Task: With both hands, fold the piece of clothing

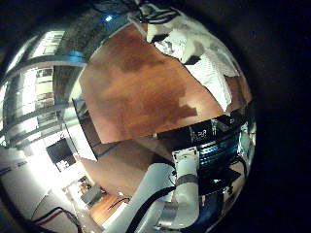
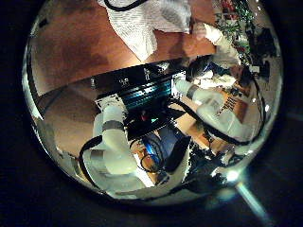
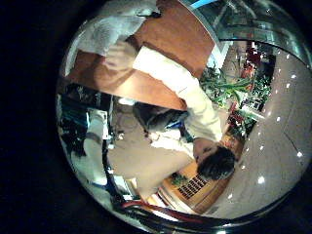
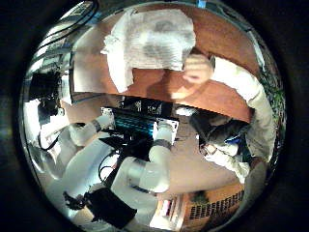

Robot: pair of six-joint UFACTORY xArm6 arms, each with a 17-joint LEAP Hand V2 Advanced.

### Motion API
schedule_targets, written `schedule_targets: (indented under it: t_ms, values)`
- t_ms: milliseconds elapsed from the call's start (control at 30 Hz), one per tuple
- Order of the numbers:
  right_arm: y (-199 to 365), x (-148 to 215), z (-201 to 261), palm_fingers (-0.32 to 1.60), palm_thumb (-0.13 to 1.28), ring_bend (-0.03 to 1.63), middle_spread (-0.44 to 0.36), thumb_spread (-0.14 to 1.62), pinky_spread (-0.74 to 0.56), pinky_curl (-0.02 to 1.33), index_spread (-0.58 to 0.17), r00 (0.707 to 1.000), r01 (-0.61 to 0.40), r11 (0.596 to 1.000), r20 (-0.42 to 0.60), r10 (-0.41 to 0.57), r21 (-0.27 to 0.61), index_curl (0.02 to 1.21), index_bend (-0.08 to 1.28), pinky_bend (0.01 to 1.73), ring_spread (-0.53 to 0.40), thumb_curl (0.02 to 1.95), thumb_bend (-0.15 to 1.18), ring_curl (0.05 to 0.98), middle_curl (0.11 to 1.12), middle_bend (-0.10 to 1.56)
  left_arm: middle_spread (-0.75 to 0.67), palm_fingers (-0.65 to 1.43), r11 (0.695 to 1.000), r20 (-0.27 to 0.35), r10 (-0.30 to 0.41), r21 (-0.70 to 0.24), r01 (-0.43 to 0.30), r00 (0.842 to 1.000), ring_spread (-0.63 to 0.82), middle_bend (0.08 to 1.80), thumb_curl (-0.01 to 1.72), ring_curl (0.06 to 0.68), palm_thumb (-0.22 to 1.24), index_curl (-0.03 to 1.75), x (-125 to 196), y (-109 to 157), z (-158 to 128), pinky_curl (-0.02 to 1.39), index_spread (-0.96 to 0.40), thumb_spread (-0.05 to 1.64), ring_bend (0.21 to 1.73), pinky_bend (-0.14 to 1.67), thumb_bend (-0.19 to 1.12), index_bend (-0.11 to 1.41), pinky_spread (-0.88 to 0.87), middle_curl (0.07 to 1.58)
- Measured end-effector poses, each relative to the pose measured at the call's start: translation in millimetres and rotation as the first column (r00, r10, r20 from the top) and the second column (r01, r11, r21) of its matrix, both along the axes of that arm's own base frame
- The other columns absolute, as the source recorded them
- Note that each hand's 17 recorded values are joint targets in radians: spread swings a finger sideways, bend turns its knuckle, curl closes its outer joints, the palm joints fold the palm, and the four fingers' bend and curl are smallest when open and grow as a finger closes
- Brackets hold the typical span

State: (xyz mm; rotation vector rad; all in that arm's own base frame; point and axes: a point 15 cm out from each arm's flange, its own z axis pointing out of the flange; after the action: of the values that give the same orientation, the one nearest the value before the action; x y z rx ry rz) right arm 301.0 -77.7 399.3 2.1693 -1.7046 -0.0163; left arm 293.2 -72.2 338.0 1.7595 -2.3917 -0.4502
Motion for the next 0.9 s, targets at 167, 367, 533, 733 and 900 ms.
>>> schedule_targets:
  t_ms: [167,367,533,733,900]
  values:
    - [1,-1,0,0.07,-0.04,0.56,0.015,1.13,0.34,0.20,-0.345,1.000,-0.007,1.000,-0.008,0.007,0.000,0.27,0.15,0.62,0.176,0.15,-0.04,0.218,0.35,0.25,0.35,0.01,1.000,-0.003,-0.003,-0.011,0.003,1.000,0.44,0.20,0.19,0.206,-0.04,0.26,6,-4,-6,0.32,0.00,1.05,0.74,0.50,-0.04,0.15,0.48,0.34]
    - [-1,0,-2,0.09,-0.04,0.55,0.013,1.14,0.35,0.21,-0.344,1.000,0.002,1.000,-0.006,-0.002,0.005,0.27,0.15,0.60,0.176,0.15,-0.04,0.221,0.36,0.26,0.35,0.00,0.999,-0.039,-0.032,0.004,0.032,0.999,0.45,0.20,0.20,0.203,-0.01,0.26,10,-13,-21,0.32,0.00,1.08,0.73,0.49,-0.02,0.15,0.48,0.35]
    - [1,2,-9,0.11,-0.04,0.55,0.012,1.14,0.35,0.21,-0.355,1.000,0.013,1.000,-0.021,-0.013,0.011,0.27,0.15,0.59,0.167,0.15,-0.04,0.224,0.36,0.26,0.35,-0.01,0.997,-0.061,-0.073,0.013,0.074,0.995,0.46,0.20,0.23,0.199,0.09,0.27,0,-23,-32,0.31,0.00,1.10,0.71,0.47,0.00,0.15,0.49,0.35]
    - [5,5,-19,0.14,-0.04,0.55,0.012,1.14,0.36,0.22,-0.347,0.997,0.048,0.999,-0.054,-0.048,0.004,0.27,0.15,0.58,0.164,0.14,-0.04,0.227,0.36,0.27,0.37,-0.03,0.984,-0.025,-0.175,0.018,0.176,0.984,0.47,0.19,0.25,0.196,0.11,0.27,1,-48,-78,0.31,0.04,1.06,0.70,0.46,-0.02,0.14,0.50,0.34]
    - [15,4,-20,0.16,-0.04,0.56,0.012,1.14,0.36,0.23,-0.339,0.996,0.072,0.997,-0.054,-0.073,-0.010,0.27,0.15,0.58,0.165,0.14,-0.04,0.232,0.36,0.27,0.40,-0.04,0.978,0.032,-0.210,0.000,0.210,0.977,0.49,0.19,0.27,0.198,0.10,0.25,5,-59,-129,0.31,0.08,1.00,0.69,0.47,-0.03,0.13,0.50,0.34]
